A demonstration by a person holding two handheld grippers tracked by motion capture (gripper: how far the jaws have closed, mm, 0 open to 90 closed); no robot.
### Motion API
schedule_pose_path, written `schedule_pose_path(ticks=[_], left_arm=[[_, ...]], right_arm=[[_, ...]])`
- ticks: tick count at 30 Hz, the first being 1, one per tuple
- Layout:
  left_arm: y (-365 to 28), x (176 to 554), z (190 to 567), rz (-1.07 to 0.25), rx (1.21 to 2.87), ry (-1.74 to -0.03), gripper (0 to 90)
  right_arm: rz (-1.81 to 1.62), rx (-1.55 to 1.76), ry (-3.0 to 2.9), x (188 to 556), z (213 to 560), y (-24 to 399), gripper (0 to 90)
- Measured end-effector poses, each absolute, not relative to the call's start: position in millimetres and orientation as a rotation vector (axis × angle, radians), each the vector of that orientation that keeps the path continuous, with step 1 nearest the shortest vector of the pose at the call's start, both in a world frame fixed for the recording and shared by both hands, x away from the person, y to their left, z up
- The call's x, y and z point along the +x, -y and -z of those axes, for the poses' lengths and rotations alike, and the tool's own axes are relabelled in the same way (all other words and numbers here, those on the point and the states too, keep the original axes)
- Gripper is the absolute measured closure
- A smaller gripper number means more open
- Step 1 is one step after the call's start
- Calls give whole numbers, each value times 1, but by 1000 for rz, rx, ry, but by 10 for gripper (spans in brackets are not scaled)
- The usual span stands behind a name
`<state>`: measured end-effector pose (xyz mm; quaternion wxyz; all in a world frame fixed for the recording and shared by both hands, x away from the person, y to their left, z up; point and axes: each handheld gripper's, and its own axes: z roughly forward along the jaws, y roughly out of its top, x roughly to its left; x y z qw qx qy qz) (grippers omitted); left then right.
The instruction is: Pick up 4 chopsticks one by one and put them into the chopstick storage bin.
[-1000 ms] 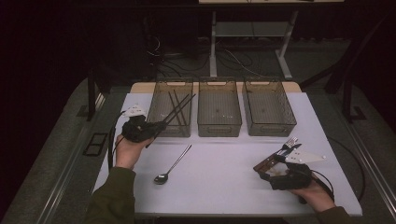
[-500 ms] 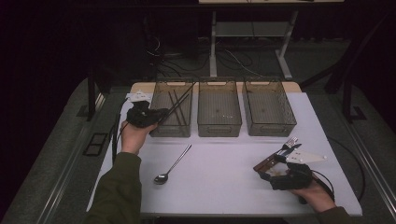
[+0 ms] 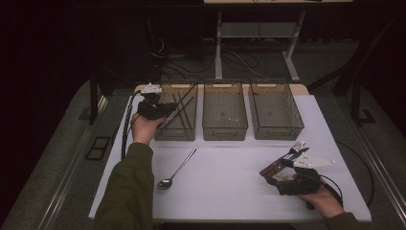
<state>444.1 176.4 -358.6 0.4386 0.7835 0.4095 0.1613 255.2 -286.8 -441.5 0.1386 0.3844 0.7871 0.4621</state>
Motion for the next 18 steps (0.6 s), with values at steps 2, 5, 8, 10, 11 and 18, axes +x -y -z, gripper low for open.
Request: schedule_pose_path(ticks=[2,5,8,10,11,18], left_arm=[[-176,449,361,-398,1946,-1043,851],[-175,455,365,-398,1975,-1066,851],[-173,462,368,-410,2022,-1090,851],[-173,465,368,-417,2036,-1103,851],[-173,467,368,-422,2039,-1110,851],[-176,473,375,-429,2092,-1160,851]], right_arm=[[-1336,1114,-2277,255,442,287,110],[-1338,1112,-2275,255,441,287,110],[-1340,1113,-2274,255,441,287,110],[-1341,1113,-2275,255,441,287,110],[-1343,1113,-2276,255,441,287,110],[-1349,1116,-2273,255,441,287,110]])
